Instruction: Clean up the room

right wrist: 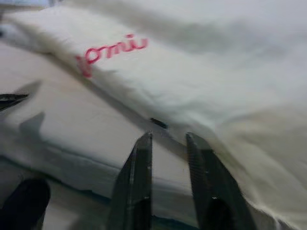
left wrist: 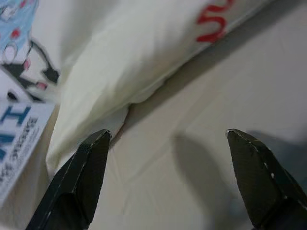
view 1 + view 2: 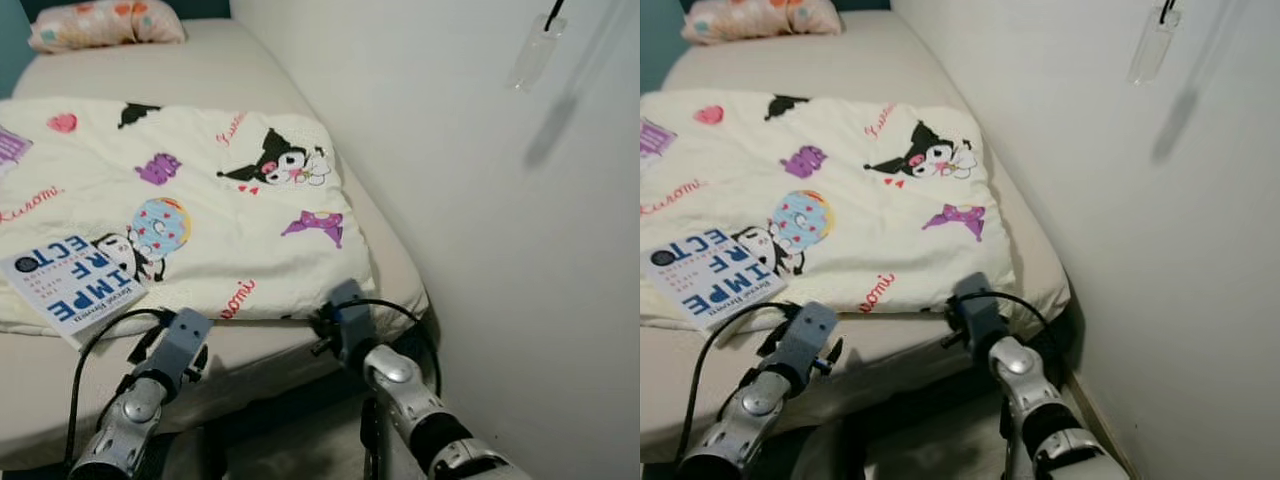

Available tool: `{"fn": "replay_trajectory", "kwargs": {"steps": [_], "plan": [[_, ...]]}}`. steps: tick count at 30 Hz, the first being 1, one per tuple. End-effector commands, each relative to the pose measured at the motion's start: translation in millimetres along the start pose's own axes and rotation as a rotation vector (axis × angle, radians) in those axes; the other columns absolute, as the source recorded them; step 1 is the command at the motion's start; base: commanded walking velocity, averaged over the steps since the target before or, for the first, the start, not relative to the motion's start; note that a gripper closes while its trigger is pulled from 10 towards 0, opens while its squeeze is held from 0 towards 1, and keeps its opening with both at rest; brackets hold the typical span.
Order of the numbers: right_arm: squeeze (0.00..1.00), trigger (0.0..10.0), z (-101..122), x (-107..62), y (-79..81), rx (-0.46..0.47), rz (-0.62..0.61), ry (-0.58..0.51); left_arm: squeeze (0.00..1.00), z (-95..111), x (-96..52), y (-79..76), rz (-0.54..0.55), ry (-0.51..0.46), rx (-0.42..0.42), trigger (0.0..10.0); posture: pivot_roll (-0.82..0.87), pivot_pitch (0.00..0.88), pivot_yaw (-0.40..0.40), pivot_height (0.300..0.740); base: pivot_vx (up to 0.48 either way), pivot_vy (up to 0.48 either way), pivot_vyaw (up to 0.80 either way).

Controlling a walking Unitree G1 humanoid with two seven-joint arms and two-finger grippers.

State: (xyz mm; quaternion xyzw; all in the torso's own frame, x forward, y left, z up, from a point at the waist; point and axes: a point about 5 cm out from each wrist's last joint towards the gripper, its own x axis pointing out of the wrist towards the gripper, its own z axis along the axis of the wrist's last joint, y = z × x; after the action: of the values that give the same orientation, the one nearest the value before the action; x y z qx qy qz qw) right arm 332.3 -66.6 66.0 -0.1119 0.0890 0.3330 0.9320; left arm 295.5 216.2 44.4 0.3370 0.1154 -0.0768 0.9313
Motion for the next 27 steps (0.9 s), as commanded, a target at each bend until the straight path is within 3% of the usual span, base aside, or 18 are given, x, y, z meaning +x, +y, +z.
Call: {"fn": "replay_trajectory", "kwargs": {"steps": [1,2,6,8,10,13,17,25,26,27], "plan": [[1.0,10.0,-4.9,0.3,6.4,-0.027,0.032,0.021,1.0,-6.8,-3.0,-1.7,-0.034,0.015,0.048,10.0,0.0,0.27,-0.075,0.546,0.0,0.0,0.0],[1.0,10.0,-4.9,0.3,6.4,-0.027,0.032,0.021,1.0,-6.8,-3.0,-1.7,-0.034,0.015,0.048,10.0,0.0,0.27,-0.075,0.546,0.0,0.0,0.0],[1.0,10.0,10.6,10.1,17.5,-0.27,0.159,0.016,1.0,-1.3,1.4,12.5,-0.052,-0.035,0.289,10.0,0.01,0.328,-0.087,0.546,0.0,0.0,0.0],[1.0,10.0,10.6,10.1,17.5,-0.27,0.159,0.016,1.0,-1.3,1.4,12.5,-0.052,-0.035,0.289,10.0,0.01,0.328,-0.087,0.546,0.0,0.0,0.0],[1.0,10.0,14.4,11.9,19.9,-0.366,0.196,0.015,1.0,0.1,2.7,17.3,-0.045,-0.054,0.382,10.0,0.01,0.335,-0.088,0.546,0.0,0.0,0.0],[1.0,10.0,16.6,12.8,21.0,-0.428,0.213,0.013,1.0,1.0,3.0,19.1,-0.038,-0.063,0.416,10.0,0.01,0.337,-0.087,0.546,0.0,0.0,0.0],[1.0,10.0,23.2,15.8,21.3,-0.609,0.232,0.009,1.0,5.3,5.1,28.1,0.017,-0.089,0.53,10.0,0.02,0.348,-0.087,0.546,0.0,0.0,0.0],[1.0,10.0,32.3,22.3,17.7,-0.824,0.187,0.027,1.0,7.7,11.4,35.5,0.069,-0.079,0.721,10.0,0.02,0.377,-0.094,0.546,0.0,0.0,0.0],[0.15,10.0,33.3,24.0,17.3,-0.872,0.172,0.039,0.5,5.6,13.4,39.3,0.083,-0.056,0.778,10.0,0.03,0.385,-0.097,0.546,0.0,0.0,0.0],[0.15,10.0,33.3,24.0,17.3,-0.872,0.172,0.039,0.5,5.6,13.4,39.3,0.083,-0.056,0.778,10.0,0.03,0.385,-0.097,0.546,0.0,0.0,0.0]]}}
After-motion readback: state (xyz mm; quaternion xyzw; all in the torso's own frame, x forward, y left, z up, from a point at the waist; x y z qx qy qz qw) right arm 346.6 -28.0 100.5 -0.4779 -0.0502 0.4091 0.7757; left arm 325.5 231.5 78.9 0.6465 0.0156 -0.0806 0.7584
